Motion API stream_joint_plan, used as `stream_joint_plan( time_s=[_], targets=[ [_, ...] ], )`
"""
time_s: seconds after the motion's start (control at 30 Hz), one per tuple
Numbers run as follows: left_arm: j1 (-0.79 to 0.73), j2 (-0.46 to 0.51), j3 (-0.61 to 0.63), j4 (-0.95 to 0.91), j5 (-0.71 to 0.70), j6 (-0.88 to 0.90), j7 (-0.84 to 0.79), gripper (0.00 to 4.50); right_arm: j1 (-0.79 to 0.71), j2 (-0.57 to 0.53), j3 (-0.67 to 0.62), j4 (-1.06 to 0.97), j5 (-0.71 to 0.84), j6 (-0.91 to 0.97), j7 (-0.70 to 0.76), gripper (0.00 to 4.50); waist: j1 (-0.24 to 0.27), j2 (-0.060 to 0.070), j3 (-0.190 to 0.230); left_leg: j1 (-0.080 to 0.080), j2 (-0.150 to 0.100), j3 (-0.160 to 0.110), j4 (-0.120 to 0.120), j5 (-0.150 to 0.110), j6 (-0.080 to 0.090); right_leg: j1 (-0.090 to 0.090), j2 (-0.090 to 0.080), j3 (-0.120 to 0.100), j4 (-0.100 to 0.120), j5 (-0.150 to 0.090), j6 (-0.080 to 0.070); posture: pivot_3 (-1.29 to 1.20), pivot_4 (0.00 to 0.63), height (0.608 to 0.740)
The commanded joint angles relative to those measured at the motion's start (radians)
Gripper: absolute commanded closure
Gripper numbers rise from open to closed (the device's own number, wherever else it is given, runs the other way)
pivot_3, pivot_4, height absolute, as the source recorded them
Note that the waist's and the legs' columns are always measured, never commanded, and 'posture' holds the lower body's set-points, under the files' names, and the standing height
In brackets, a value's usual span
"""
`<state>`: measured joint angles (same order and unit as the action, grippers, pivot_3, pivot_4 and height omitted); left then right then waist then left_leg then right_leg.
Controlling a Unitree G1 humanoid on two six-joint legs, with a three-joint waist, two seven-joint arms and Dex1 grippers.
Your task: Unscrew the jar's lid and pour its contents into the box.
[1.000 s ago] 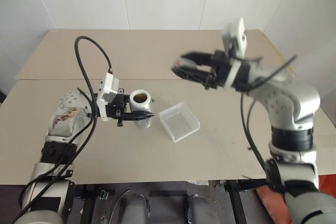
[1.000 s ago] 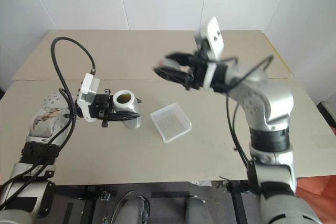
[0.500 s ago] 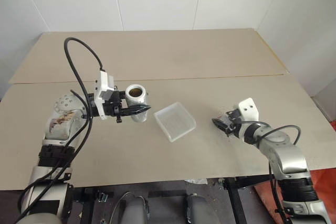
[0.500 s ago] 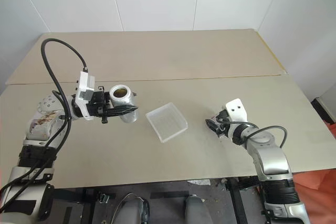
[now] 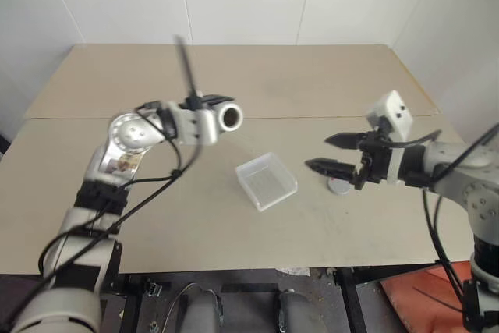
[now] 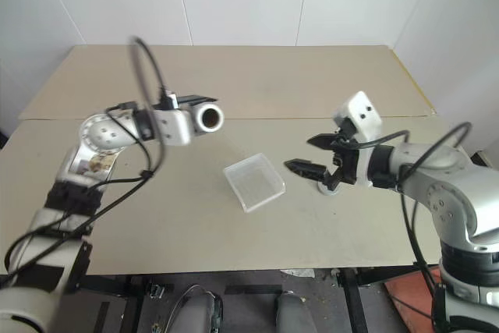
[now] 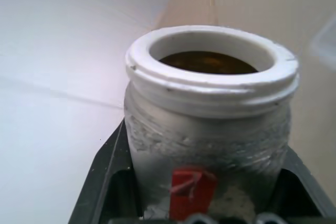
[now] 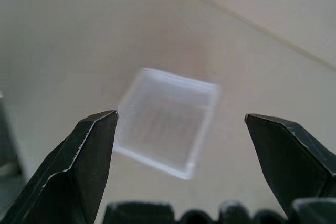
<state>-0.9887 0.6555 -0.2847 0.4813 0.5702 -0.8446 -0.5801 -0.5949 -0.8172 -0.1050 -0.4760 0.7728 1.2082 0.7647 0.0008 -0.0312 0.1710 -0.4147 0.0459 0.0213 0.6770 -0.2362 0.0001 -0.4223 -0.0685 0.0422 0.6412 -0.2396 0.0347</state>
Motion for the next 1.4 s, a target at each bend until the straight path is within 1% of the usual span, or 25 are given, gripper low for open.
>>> stream_joint_plan(
  time_s=[0.03,0.07,0.1,0.17,0.23,0.27,0.37,0.43,0.53,0.7,0.73,0.83,0.9,0.93,1.0,1.03,1.1,1.17,1.2,1.23,1.27,1.33,1.4],
  targets=[
    [-0.091,0.028,-0.14,0.026,0.371,-0.16,0.332,2.55,-0.038,-0.035,0.061,0.011,-0.016,-0.026,0.035,0.01,0.001,0.0,0.0,0.0,0.0,0.001,0.0,0.0,0.0,-0.001,-0.001,0.0,0.0,0.0,0.0,0.0,0.15,0.74],
    [-0.12,0.03,-0.197,0.006,0.496,-0.142,0.446,2.55,-0.045,-0.036,0.072,0.016,-0.021,-0.037,0.04,0.01,0.004,0.0,0.0,-0.001,-0.001,0.001,0.0,0.0,0.0,-0.001,-0.002,0.0,0.0,0.0,0.0,0.0,0.15,0.74],
    [-0.142,0.032,-0.239,-0.004,0.588,-0.125,0.537,2.55,-0.05,-0.036,0.079,0.021,-0.022,-0.044,0.043,0.01,0.005,0.0,0.0,-0.001,-0.001,0.001,0.0,0.0,0.0,-0.002,-0.002,0.0,0.0,0.0,0.001,0.0,0.15,0.74],
    [-0.17,0.014,-0.325,-0.037,0.764,-0.016,0.714,2.55,-0.064,-0.027,0.072,0.03,-0.012,-0.053,0.046,0.01,0.009,0.0,0.0,-0.002,-0.002,0.001,0.001,0.0,0.0,-0.002,-0.003,0.0,0.001,0.0,0.001,0.0,0.15,0.74],
    [-0.178,-0.009,-0.397,-0.07,0.913,0.112,0.861,2.55,-0.07,-0.017,0.058,0.031,0.002,-0.061,0.049,0.01,0.011,0.0,0.0,-0.002,-0.002,0.001,0.001,0.0,0.0,-0.002,-0.003,0.0,0.001,0.0,0.002,0.0,0.15,0.74],
    [-0.172,-0.019,-0.42,-0.081,0.95,0.149,0.9,2.55,-0.069,-0.015,0.055,0.027,0.004,-0.066,0.049,0.01,0.011,0.0,0.0,-0.003,-0.003,0.001,0.001,0.0,0.0,-0.003,-0.004,0.0,0.001,0.0,0.002,0.0,0.15,0.74],
    [-0.162,-0.045,-0.471,-0.081,0.997,0.201,0.99,2.55,-0.069,-0.009,0.052,0.021,0.01,-0.075,0.04,0.01,0.012,0.0,0.0,-0.003,-0.003,0.001,0.001,0.0,0.0,-0.003,-0.004,-0.001,0.001,0.0,0.002,0.0,0.15,0.74],
    [-0.168,-0.056,-0.491,-0.052,1.015,0.236,1.013,2.55,-0.063,-0.004,0.04,0.012,0.018,-0.077,0.031,0.01,0.01,0.0,0.0,-0.004,-0.003,0.001,0.001,0.0,0.0,-0.004,-0.005,-0.001,0.002,0.0,0.002,0.0,0.15,0.74],
    [-0.177,-0.057,-0.504,-0.023,1.016,0.261,1.032,2.55,-0.044,0.0,0.019,-0.012,0.032,-0.08,0.029,0.01,0.009,0.0,0.0,-0.004,-0.003,0.001,0.001,0.0,0.0,-0.004,-0.005,-0.001,0.004,0.0,0.002,0.0,0.15,0.74],
    [-0.19,-0.048,-0.516,0.007,1.003,0.271,1.045,2.55,-0.034,-0.007,0.028,-0.017,0.019,-0.11,0.04,0.01,0.011,0.0,0.0,-0.004,-0.004,0.001,0.001,0.0,0.0,-0.004,-0.006,-0.001,0.005,0.0,0.002,0.0,0.15,0.74],
    [-0.187,-0.047,-0.51,0.009,0.98,0.258,1.034,2.55,-0.032,-0.008,0.03,-0.016,0.016,-0.117,0.041,0.01,0.011,0.0,0.0,-0.004,-0.004,0.001,0.001,0.0,0.0,-0.004,-0.006,-0.001,0.005,0.0,0.003,0.0,0.15,0.74],
    [-0.15,-0.053,-0.443,0.033,0.806,0.196,0.948,2.55,-0.024,-0.005,0.036,-0.016,0.007,-0.138,0.039,0.01,0.011,0.0,0.0,-0.004,-0.005,0.001,0.001,0.0,0.0,-0.004,-0.007,-0.001,0.005,0.0,0.003,0.0,0.15,0.74],
    [-0.12,-0.053,-0.36,0.058,0.617,0.184,0.826,2.55,-0.017,-0.004,0.034,-0.016,0.005,-0.147,0.036,0.01,0.009,0.0,0.0,-0.004,-0.005,0.001,0.001,0.0,0.0,-0.004,-0.007,-0.001,0.005,0.0,0.003,0.0,0.15,0.74],
    [-0.098,-0.061,-0.304,0.072,0.481,0.194,0.726,2.55,-0.012,-0.005,0.03,-0.015,0.006,-0.151,0.034,0.01,0.008,0.0,0.0,-0.004,-0.004,0.001,0.001,0.0,0.0,-0.004,-0.007,-0.001,0.006,0.0,0.003,0.0,0.15,0.74],
    [-0.077,-0.072,-0.203,0.102,0.276,0.23,0.587,2.55,-0.005,-0.004,0.024,-0.01,0.005,-0.16,0.031,0.01,0.006,0.0,0.0,-0.004,-0.004,0.001,0.002,0.0,0.0,-0.004,-0.007,-0.001,0.006,0.0,0.003,0.0,0.15,0.74],
    [-0.053,-0.09,-0.146,0.095,0.161,0.285,0.498,2.55,-0.001,-0.002,0.02,-0.011,0.008,-0.159,0.026,0.01,0.006,0.0,0.0,-0.004,-0.004,0.001,0.002,0.0,0.0,-0.004,-0.007,-0.001,0.006,0.0,0.003,0.0,0.15,0.74],
    [0.011,-0.176,-0.002,0.037,-0.094,0.51,0.332,2.55,0.005,0.005,0.021,-0.012,0.006,-0.159,0.012,0.01,0.006,0.0,0.0,-0.003,-0.004,0.001,0.002,0.0,0.0,-0.004,-0.007,-0.001,0.006,0.0,0.003,0.0,0.15,0.74],
    [0.073,-0.258,0.118,-0.094,-0.298,0.804,0.185,2.55,0.011,0.017,0.021,-0.019,0.012,-0.154,-0.005,0.01,0.005,0.0,0.0,-0.003,-0.004,0.001,0.003,0.0,0.0,-0.002,-0.007,-0.002,0.006,0.0,0.003,0.0,0.15,0.74],
    [0.099,-0.318,0.175,-0.154,-0.337,0.929,0.221,2.55,0.016,0.024,0.017,-0.023,0.018,-0.152,-0.012,0.01,0.005,0.0,0.0,-0.003,-0.004,0.0,0.003,0.0,0.0,-0.002,-0.007,-0.002,0.006,0.0,0.003,0.0,0.15,0.74],
    [0.116,-0.358,0.211,-0.204,-0.349,1.02,0.253,2.55,0.019,0.029,0.014,-0.028,0.023,-0.151,-0.017,0.01,0.006,0.0,0.0,-0.003,-0.004,0.0,0.004,0.0,0.0,-0.002,-0.007,-0.002,0.007,0.0,0.003,0.0,0.15,0.74],
    [0.136,-0.378,0.231,-0.255,-0.361,1.101,0.254,2.55,0.022,0.034,0.01,-0.031,0.028,-0.151,-0.023,0.01,0.007,0.0,0.0,-0.003,-0.005,-0.001,0.004,0.0,0.0,-0.002,-0.007,-0.003,0.006,0.0,0.003,0.0,0.15,0.74],
    [0.166,-0.356,0.222,-0.312,-0.4,1.167,0.155,2.55,0.024,0.046,0.005,-0.032,0.036,-0.149,-0.035,0.01,0.004,0.0,0.0,-0.004,-0.005,-0.002,0.004,0.0,0.0,-0.002,-0.007,-0.003,0.007,0.0,0.003,0.0,0.15,0.74],
    [0.216,-0.384,0.254,-0.343,-0.437,1.252,0.179,2.55,0.027,0.056,0.002,-0.036,0.043,-0.148,-0.048,0.01,-0.002,0.0,0.0,-0.004,-0.006,-0.003,0.004,0.0,0.0,-0.002,-0.007,-0.003,0.006,0.0,0.003,0.0,0.15,0.74]
  ],
)
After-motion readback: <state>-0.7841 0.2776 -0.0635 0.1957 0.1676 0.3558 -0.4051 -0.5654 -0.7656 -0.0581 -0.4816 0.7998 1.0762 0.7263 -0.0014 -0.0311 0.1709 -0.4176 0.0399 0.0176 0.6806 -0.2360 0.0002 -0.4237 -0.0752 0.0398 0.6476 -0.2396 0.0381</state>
